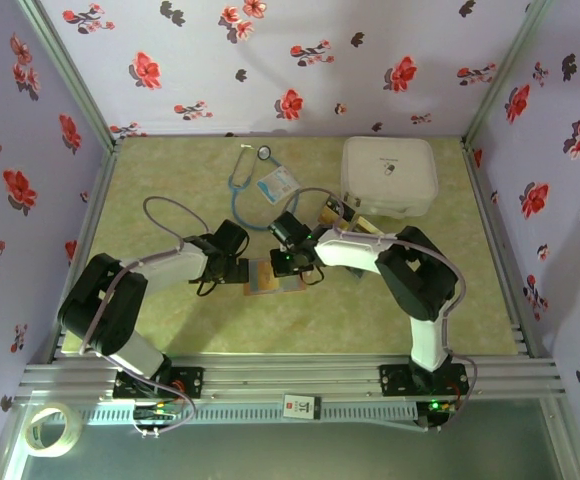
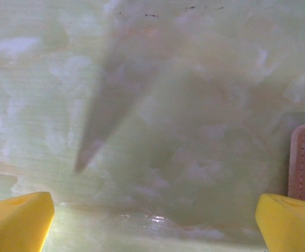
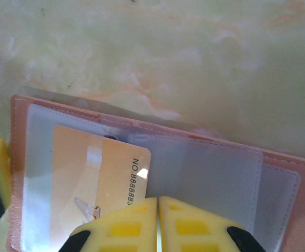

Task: Put the credit cards into the card holder
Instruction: Insert the credit card into the card slot.

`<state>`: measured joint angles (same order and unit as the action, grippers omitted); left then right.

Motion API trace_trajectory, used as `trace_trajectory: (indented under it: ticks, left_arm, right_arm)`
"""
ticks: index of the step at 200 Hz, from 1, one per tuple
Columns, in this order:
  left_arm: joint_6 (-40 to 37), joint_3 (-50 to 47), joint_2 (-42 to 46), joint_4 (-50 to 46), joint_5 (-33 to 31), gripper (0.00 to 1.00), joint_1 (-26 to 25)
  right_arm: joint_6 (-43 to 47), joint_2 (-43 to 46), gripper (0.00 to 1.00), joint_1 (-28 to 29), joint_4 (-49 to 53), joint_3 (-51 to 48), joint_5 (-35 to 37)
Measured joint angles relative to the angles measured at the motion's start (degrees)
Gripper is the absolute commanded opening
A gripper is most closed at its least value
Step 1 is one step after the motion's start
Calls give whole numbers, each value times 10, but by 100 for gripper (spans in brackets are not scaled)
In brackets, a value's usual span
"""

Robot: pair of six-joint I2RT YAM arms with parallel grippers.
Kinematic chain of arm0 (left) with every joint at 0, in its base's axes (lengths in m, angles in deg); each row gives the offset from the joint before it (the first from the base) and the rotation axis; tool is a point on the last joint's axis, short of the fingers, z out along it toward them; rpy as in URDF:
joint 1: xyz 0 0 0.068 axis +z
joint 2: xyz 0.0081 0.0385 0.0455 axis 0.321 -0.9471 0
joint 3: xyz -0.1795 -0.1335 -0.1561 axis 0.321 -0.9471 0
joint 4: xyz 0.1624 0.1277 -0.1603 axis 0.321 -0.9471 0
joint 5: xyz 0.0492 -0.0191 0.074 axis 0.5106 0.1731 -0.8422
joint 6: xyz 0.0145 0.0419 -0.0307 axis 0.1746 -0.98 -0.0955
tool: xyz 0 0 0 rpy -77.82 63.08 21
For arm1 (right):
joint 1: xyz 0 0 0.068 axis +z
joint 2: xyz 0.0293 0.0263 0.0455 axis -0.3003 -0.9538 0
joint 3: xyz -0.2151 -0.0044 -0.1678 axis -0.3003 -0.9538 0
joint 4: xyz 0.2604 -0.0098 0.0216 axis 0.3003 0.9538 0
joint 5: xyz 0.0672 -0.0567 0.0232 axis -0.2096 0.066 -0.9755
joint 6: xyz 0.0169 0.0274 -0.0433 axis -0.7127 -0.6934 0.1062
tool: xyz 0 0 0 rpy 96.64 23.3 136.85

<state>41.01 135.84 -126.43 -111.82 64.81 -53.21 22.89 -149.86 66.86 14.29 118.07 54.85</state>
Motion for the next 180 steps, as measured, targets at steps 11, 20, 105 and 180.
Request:
trace_trajectory:
  ticks: [11, 20, 105, 180]
  left_arm:
    - [0, 0, 0, 0, 0, 100, 0]
    - [0, 0, 0, 0, 0, 100, 0]
    - [-3, 0, 1, 2, 0, 100, -2]
    - [-11, 0, 28, -7, -8, 100, 0]
  right_arm:
    - [0, -2, 9, 3, 0, 5, -1]
    - [0, -3, 9, 5, 0, 9, -2]
    - [0, -22, 10, 20, 3, 31, -16]
    - [0, 28, 9, 20, 8, -7, -10]
